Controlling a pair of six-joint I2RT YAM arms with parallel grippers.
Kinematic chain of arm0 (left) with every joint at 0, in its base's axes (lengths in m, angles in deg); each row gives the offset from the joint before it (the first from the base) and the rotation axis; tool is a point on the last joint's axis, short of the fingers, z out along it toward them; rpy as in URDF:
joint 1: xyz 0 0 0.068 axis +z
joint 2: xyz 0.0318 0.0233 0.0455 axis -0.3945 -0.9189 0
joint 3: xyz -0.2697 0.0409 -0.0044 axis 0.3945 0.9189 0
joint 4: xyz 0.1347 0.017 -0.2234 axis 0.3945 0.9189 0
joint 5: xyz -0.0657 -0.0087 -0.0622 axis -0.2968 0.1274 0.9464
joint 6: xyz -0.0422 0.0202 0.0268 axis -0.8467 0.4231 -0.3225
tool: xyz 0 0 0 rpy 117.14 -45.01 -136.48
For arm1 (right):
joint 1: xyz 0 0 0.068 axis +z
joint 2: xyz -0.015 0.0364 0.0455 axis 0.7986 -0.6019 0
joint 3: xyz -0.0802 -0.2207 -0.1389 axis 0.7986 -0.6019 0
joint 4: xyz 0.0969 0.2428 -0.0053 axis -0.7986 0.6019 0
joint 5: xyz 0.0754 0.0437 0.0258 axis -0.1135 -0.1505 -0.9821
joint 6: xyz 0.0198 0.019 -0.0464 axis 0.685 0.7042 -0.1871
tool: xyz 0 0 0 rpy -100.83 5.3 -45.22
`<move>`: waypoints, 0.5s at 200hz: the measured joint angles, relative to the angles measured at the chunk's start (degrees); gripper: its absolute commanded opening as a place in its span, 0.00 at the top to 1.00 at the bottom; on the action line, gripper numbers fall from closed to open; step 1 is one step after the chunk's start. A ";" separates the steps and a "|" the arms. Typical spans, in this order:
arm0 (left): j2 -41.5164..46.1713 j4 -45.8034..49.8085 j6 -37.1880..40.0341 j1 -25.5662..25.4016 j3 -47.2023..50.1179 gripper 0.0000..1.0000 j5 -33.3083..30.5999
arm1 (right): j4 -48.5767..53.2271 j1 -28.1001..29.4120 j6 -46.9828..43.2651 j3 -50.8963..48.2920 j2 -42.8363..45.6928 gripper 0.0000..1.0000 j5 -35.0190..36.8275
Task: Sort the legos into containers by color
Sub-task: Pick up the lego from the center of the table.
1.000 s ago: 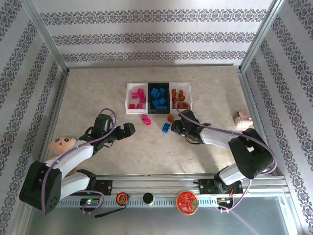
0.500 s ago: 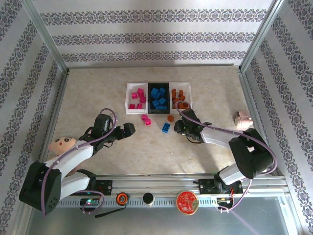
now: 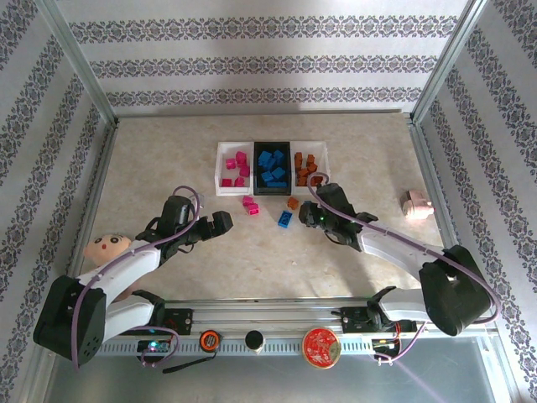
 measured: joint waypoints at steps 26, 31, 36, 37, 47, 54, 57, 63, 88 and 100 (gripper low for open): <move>-1.57 -0.20 0.00 0.00 -0.15 0.00 0.66 | 0.72 1.60 -1.44 7.56 -4.94 0.66 -1.62; -1.90 -0.33 -0.02 0.00 -0.15 0.00 0.72 | 0.57 1.84 -1.68 9.31 -6.36 0.67 -1.73; -2.16 -0.44 0.00 0.00 -0.20 0.00 0.76 | 0.35 1.84 -1.92 11.10 -7.80 0.67 -1.86; -2.23 -0.44 -0.02 0.00 -0.22 0.00 0.81 | 0.31 1.86 -2.01 11.61 -8.26 0.67 -1.92; -2.58 -0.61 -0.02 0.00 -0.31 0.00 1.01 | 0.13 2.10 -2.60 15.21 -11.21 0.67 -2.12; -2.69 -0.79 0.00 0.00 -0.33 0.00 1.16 | 0.13 2.19 -2.86 17.51 -13.20 0.67 -2.08; -2.69 -0.81 0.00 0.00 -0.33 0.00 1.20 | 0.07 2.19 -3.02 18.49 -14.21 0.67 -2.10; -2.69 -0.79 0.00 0.00 -0.42 0.00 1.31 | -0.09 2.16 -3.10 20.68 -16.22 0.67 -2.08; -2.69 -0.81 0.00 0.00 -0.98 0.00 1.57 | -0.26 2.03 -3.28 27.30 -23.69 0.65 -1.51; -2.69 -0.79 0.02 0.00 -1.31 0.00 1.57 | -0.07 1.68 -3.39 29.62 -26.75 0.62 -1.16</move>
